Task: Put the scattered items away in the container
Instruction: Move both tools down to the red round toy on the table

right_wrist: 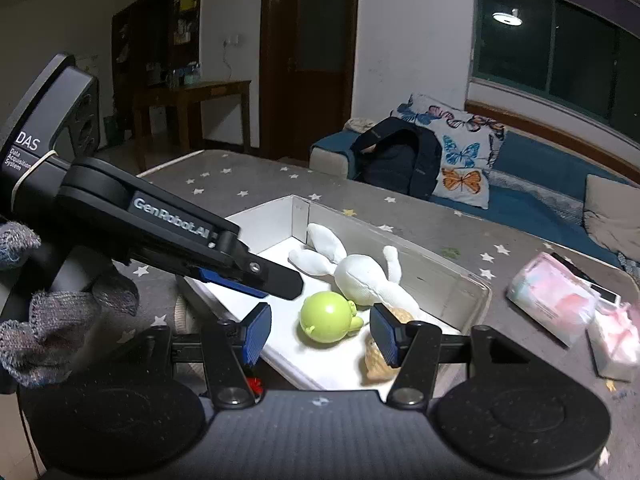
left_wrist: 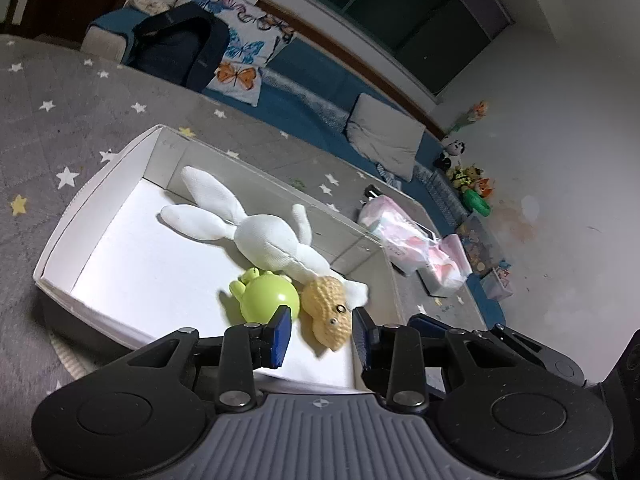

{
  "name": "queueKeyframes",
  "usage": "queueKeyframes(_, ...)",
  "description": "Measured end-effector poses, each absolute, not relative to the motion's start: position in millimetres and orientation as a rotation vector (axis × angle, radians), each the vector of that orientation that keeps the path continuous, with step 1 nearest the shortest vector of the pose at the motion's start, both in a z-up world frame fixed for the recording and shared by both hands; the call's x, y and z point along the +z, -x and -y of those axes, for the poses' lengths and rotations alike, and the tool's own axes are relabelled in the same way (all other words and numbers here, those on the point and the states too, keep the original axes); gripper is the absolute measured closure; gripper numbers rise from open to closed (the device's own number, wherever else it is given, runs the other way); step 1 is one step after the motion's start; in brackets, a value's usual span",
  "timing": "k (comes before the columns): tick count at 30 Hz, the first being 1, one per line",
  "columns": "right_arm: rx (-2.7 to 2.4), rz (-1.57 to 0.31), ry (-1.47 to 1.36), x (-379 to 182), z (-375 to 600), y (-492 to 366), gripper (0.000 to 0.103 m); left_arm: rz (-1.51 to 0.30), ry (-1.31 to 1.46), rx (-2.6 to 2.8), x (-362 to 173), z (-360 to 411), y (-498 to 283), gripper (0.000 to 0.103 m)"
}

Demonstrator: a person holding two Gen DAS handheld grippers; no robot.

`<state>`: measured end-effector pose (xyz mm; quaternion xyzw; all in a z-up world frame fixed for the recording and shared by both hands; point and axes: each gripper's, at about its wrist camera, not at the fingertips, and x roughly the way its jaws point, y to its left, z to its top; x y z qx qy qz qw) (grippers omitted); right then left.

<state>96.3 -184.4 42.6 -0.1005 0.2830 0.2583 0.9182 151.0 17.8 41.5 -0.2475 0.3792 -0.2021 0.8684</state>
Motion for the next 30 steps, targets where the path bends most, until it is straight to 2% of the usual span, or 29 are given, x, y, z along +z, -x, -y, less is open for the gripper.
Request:
queueKeyframes(5,0.509,-0.561,0.179,42.5,198.1,-75.2,0.046,-0.773,0.515,-0.445,43.5,-14.4,-127.8,0.067)
queueKeyframes(9,0.479,-0.561,0.166,33.0,209.5,-59.2,0.04,-0.764,0.505,-0.467,42.2,-8.0,-110.8,0.067)
queueKeyframes(30,0.394,-0.685,0.033,-30.8,248.7,-37.5,0.041,-0.873,0.486,-0.539,9.5,36.9,-99.2,0.067)
